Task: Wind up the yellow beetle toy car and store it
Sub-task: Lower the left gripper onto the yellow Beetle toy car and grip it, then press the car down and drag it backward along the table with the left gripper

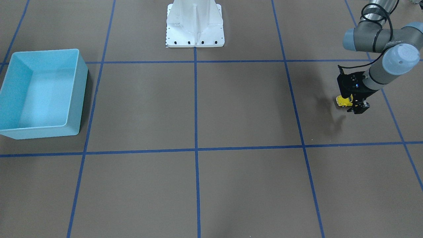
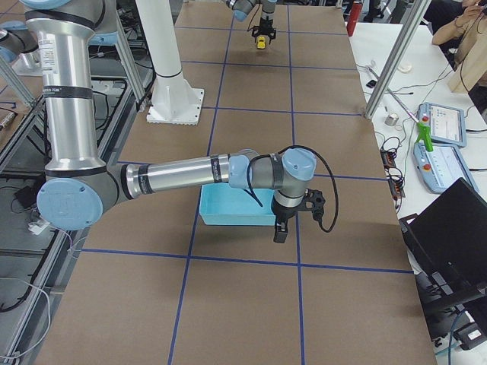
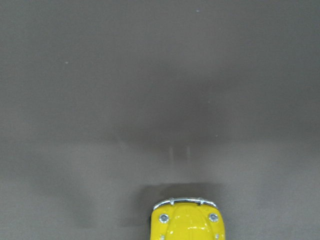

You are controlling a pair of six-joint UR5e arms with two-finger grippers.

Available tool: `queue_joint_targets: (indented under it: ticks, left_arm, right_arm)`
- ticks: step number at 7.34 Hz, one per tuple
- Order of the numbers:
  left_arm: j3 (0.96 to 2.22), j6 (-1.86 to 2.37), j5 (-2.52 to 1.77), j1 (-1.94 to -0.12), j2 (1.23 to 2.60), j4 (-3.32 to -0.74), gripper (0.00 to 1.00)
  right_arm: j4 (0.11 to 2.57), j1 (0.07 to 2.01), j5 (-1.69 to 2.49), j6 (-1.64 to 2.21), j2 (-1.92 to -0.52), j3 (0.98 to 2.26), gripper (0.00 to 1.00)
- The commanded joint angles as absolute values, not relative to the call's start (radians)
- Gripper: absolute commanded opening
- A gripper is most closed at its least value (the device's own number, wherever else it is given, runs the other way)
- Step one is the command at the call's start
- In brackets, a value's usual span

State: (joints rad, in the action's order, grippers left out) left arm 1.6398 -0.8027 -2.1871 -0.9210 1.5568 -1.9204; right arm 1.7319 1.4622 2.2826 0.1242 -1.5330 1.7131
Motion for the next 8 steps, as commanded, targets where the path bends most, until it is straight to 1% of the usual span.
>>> queue_joint_targets:
  ticks: [1,5,6,8]
  left_arm:
    - [1.637,-0.807,-2.187,-0.919,1.555,-1.922,1.0]
    - [1.635,-0.807,-2.186,-0.919,1.552,-1.922,0.99]
    - [1.635,-0.807,-2.184,-0.919,1.552,-1.921,0.9]
    - [1.634,-0.807,-2.181,-0.919,1.552,-1.919,0.64]
  right_arm:
    - [1.732,1.463,2.283,0.124,-1.532,1.713,1.0]
    - [1.732,1.462,2.283,0.124,-1.531,1.713,1.0]
    - [1.732,1.462,2.283,0.124,-1.531,1.713,1.0]
    - [1.732,1.462,2.283,0.124,-1.531,1.713,1.0]
